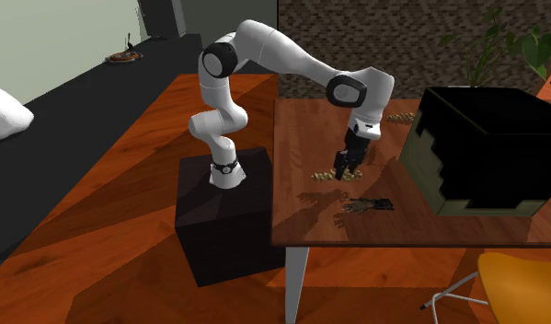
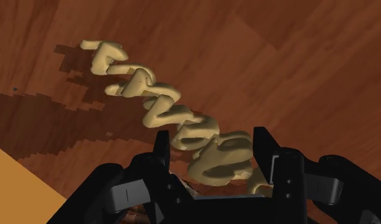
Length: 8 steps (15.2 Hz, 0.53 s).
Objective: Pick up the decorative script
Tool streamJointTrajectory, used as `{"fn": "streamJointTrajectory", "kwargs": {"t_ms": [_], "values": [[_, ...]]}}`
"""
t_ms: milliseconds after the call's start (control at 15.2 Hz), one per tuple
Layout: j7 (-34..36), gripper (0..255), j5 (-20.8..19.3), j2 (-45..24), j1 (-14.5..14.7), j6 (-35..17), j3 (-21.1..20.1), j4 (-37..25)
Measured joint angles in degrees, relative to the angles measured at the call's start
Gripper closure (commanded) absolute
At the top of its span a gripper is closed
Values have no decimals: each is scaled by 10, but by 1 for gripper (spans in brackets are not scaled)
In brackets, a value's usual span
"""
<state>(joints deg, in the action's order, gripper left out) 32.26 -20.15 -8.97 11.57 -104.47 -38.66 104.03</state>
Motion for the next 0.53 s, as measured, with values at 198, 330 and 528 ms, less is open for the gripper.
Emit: {"fn": "streamJointTrajectory", "kwargs": {"t_ms": [198,330,528], "values": [[-7,255,6,6,0,20,-1,-17],[-13,255,10,11,-1,33,-2,-26],[-17,255,11,10,1,52,-3,-46]]}}
